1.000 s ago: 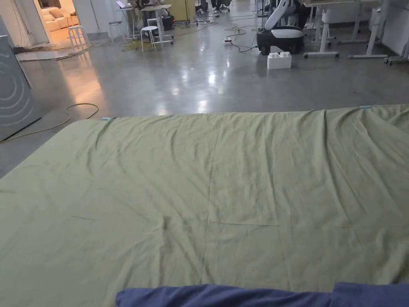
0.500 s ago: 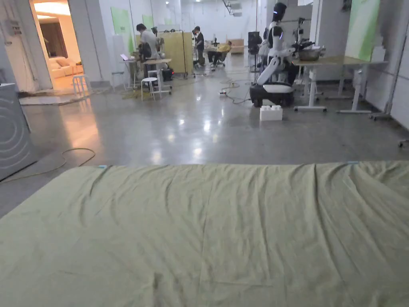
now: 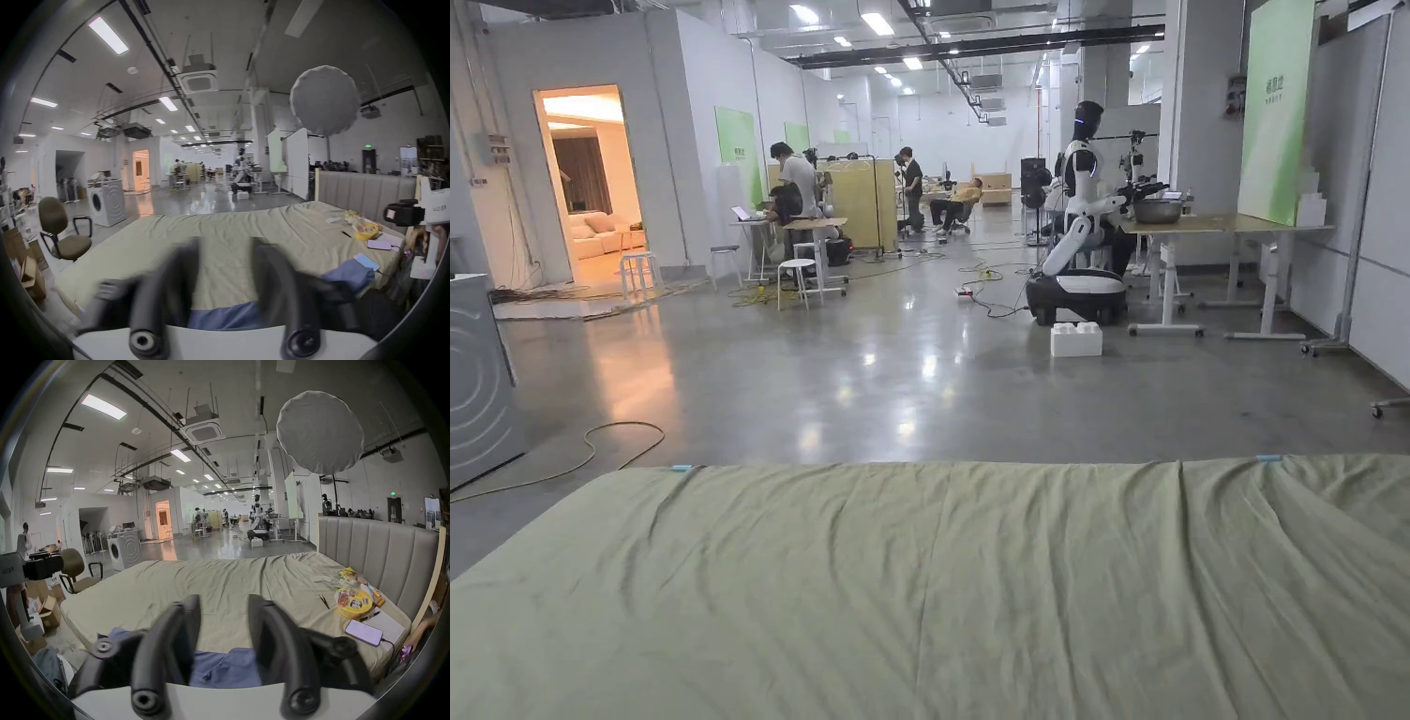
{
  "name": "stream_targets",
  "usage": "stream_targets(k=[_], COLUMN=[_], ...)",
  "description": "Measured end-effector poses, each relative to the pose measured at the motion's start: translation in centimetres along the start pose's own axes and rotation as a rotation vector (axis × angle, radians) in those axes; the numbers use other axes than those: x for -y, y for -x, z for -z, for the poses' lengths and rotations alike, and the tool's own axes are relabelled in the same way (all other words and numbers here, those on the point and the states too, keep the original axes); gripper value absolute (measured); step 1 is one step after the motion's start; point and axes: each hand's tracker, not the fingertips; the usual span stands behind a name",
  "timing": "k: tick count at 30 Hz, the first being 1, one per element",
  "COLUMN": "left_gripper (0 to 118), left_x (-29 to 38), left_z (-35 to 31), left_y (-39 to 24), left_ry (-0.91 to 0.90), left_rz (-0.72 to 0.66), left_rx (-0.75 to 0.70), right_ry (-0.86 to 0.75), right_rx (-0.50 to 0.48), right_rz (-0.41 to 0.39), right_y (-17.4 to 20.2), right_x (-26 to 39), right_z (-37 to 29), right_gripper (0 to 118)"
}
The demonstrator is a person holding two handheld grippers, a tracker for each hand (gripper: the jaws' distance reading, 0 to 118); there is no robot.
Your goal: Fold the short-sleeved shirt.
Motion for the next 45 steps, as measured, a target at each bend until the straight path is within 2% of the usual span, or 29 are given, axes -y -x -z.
stream_targets(k=[1, 2, 6, 12, 15, 19, 22, 23, 24, 25, 26, 27, 30, 31, 33, 35, 36, 37, 38, 39, 42, 45], left_gripper=[0, 0, 0, 0, 0, 0, 3, 15, 36, 74, 97, 107, 107, 107, 106, 97, 92, 85, 77, 63, 11, 8], left_x=[0.2, 0.1, 0.0, -0.2, -0.3, 1.2, 5.0, 6.9, 8.8, 10.9, 13.3, 15.0, 20.2, 21.8, 24.3, 26.5, 26.5, 26.3, 26.5, 26.8, 27.8, 28.7], left_z=[0.0, 0.1, 0.4, 0.9, 1.4, 3.7, 7.4, 8.7, 9.7, 10.6, 11.6, 12.2, 13.8, 14.3, 15.0, 15.4, 15.3, 15.3, 15.7, 16.2, 17.7, 17.8], left_y=[-0.7, -0.8, 0.0, 0.9, 2.1, 6.4, 10.6, 11.9, 12.8, 13.8, 14.4, 14.9, 16.4, 16.8, 17.3, 17.0, 16.7, 16.6, 16.7, 16.8, 16.2, 16.1], left_ry=[-0.020, 0.006, 0.037, 0.041, 0.053, 0.147, 0.347, 0.405, 0.456, 0.490, 0.540, 0.580, 0.663, 0.660, 0.662, 0.677, 0.608, 0.564, 0.561, 0.550, 0.599, 0.611], left_rz=[0.008, 0.016, -0.034, -0.051, -0.105, -0.331, -0.495, -0.545, -0.585, -0.618, -0.643, -0.658, -0.744, -0.836, -0.930, -1.016, -1.014, -1.028, -1.097, -1.152, -1.164, -1.223], left_rx=[-0.046, -0.048, 0.019, 0.013, 0.038, 0.069, 0.126, 0.125, 0.122, 0.098, 0.086, 0.084, 0.015, 0.036, 0.016, 0.019, 0.049, 0.052, 0.060, 0.079, 0.079, 0.069], right_ry=[0.008, 0.031, 0.037, 0.022, 0.032, 0.070, 0.109, 0.125, 0.137, 0.148, 0.162, 0.176, 0.218, 0.232, 0.254, 0.273, 0.279, 0.285, 0.292, 0.297, 0.309, 0.314], right_rx=[0.013, 0.040, 0.024, 0.009, 0.004, -0.009, -0.038, -0.046, -0.050, -0.051, -0.046, -0.040, -0.029, -0.026, -0.027, -0.027, -0.028, -0.027, -0.025, -0.025, -0.038, -0.041], right_rz=[0.002, 0.001, -0.004, -0.022, -0.031, -0.010, 0.026, 0.041, 0.049, 0.052, 0.055, 0.059, 0.071, 0.083, 0.104, 0.120, 0.122, 0.121, 0.116, 0.113, 0.112, 0.097], right_y=[0.6, 0.7, 0.7, 1.1, 1.1, 1.1, 0.6, 0.5, 0.3, 0.3, 0.2, 0.2, 0.1, 0.0, -0.1, -0.1, -0.1, 0.0, 0.2, 0.3, 0.8, 1.4], right_x=[-0.1, -0.1, -0.2, -0.6, -0.3, 0.6, 1.7, 2.1, 2.3, 2.6, 2.9, 3.2, 3.9, 4.2, 4.5, 4.8, 4.9, 4.9, 5.0, 5.0, 5.0, 4.8], right_z=[0.2, 0.4, 0.6, 0.9, 1.2, 1.3, 1.4, 1.5, 1.5, 1.5, 1.6, 1.6, 1.8, 1.9, 2.0, 2.2, 2.2, 2.3, 2.4, 2.6, 2.9, 2.9], right_gripper=[8, 3, 0, 0, 0, 0, 0, 0, 0, 0, 0, 0, 0, 0, 0, 0, 0, 0, 0, 0, 0, 0])
